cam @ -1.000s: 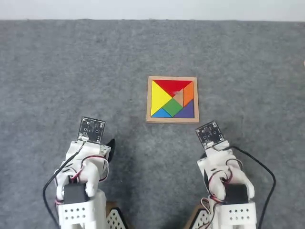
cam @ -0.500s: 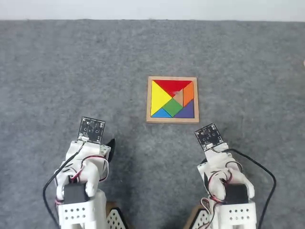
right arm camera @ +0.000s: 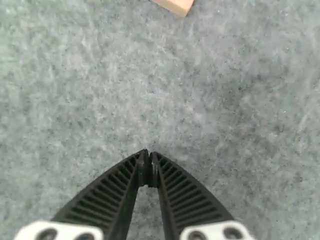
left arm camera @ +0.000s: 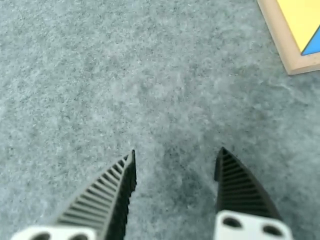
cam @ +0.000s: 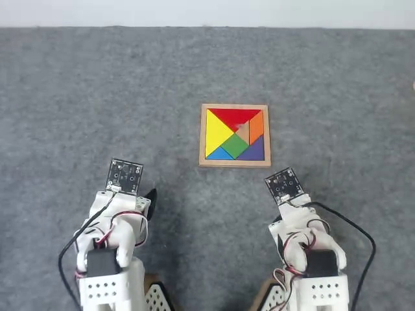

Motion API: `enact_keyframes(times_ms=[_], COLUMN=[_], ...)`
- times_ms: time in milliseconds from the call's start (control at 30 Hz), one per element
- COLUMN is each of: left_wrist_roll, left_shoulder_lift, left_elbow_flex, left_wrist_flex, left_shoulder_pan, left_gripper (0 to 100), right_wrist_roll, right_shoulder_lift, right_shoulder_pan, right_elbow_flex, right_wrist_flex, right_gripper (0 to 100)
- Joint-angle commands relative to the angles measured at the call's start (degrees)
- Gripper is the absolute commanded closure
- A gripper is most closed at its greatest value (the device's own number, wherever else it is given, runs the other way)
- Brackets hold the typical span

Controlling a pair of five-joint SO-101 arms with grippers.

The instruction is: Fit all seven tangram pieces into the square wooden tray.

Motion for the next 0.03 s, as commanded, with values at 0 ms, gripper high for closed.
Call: enact_keyframes(times_ms=[0], left_wrist_roll=[-0.7], left_shoulder_lift=[-0.2], left_elbow_flex=[-0.5], left_wrist_flex=[0.3], left_shoulder_pan=[0.1], left_gripper=[75], right_wrist_roll=[-0.1], right_shoulder_lift=[0.0], right_shoulder_pan=[0.3], right_elbow_flex=[1.0], right_wrist_flex=[0.3], right_gripper=[99.1])
